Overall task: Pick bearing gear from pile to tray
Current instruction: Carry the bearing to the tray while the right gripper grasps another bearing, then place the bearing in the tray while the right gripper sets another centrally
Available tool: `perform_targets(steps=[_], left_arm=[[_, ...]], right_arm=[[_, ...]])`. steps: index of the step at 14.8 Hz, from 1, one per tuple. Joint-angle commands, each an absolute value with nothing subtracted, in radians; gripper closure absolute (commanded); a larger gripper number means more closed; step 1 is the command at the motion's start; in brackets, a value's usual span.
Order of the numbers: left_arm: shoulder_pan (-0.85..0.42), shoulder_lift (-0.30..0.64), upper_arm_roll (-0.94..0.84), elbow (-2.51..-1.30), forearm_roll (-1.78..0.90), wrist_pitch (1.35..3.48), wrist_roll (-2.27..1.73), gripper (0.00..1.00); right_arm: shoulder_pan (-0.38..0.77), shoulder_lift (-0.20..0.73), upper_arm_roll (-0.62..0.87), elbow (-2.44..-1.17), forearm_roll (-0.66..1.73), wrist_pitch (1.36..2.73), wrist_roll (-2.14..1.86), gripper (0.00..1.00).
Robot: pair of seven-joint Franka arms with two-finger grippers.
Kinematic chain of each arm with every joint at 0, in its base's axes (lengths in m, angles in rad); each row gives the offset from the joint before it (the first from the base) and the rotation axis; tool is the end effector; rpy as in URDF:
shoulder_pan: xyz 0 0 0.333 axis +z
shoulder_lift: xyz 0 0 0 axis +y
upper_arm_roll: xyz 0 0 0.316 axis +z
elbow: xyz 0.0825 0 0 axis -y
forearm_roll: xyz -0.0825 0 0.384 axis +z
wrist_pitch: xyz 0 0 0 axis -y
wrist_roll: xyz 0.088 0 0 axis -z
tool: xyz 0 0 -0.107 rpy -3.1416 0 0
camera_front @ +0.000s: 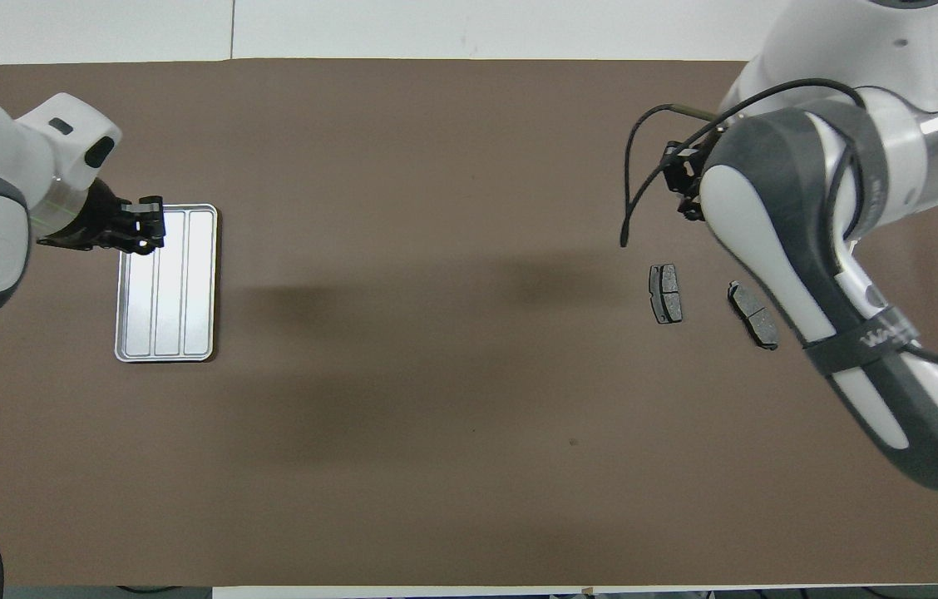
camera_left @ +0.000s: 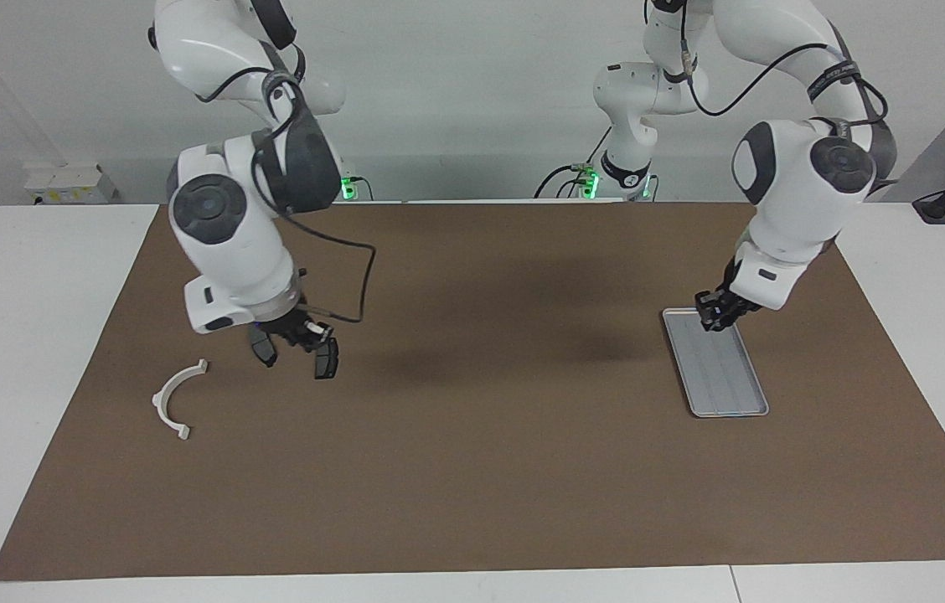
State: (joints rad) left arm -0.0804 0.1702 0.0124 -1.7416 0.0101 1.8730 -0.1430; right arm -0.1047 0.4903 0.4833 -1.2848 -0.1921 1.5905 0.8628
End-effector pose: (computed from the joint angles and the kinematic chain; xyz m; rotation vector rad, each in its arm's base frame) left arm 0.6067 -0.0409 0.4695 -3.1233 -0.1120 0.0584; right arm 0.6560 0.1670 0.4813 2.9882 -0.7666 -0.1944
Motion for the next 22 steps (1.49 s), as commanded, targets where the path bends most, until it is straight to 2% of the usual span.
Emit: perform_targets(steps=[1,5,8,10,12,16,19,22], left_arm=[[-0.042,0.128,0.002,-1.862,0.005,1.903,0.024,0.92],[-0.037,0.052,0.002,-2.083,0.005,2.104,0.054,0.92],[-0.022,0.044,0.003,-2.117,0.005,2.121,0.104,0.92],[-0.012,0.049,0.003,-2.135,0.005,2.164,0.117,0.92],[-0.012,0.058,0.003,-2.157,0.005,2.210,0.118,0.92],[-0.011,0.072,0.003,-2.213,0.005,2.296,0.118,0.92],[-0.009,0.095,0.003,-2.226,0.005,2.321,0.118,0.92],[0.008,0.101,0.003,-2.241,0.005,2.352,0.120,0.92]], right_arm=[[0.004,0.497,0.492,-1.302,-0.145,1.678,1.166,1.00],[0.146,0.535,0.489,-1.331,-0.135,1.837,1.435,1.00],[0.271,0.638,0.480,-1.332,-0.251,1.913,1.553,1.00],[0.288,0.710,0.482,-1.331,-0.340,1.988,1.644,1.00],[0.301,0.742,0.480,-1.333,-0.362,2.040,1.651,1.00],[0.284,0.747,0.480,-1.379,-0.379,2.111,1.654,1.00],[0.273,0.733,0.474,-1.471,-0.385,2.229,1.661,1.00],[0.270,0.732,0.472,-1.486,-0.385,2.246,1.667,1.00]])
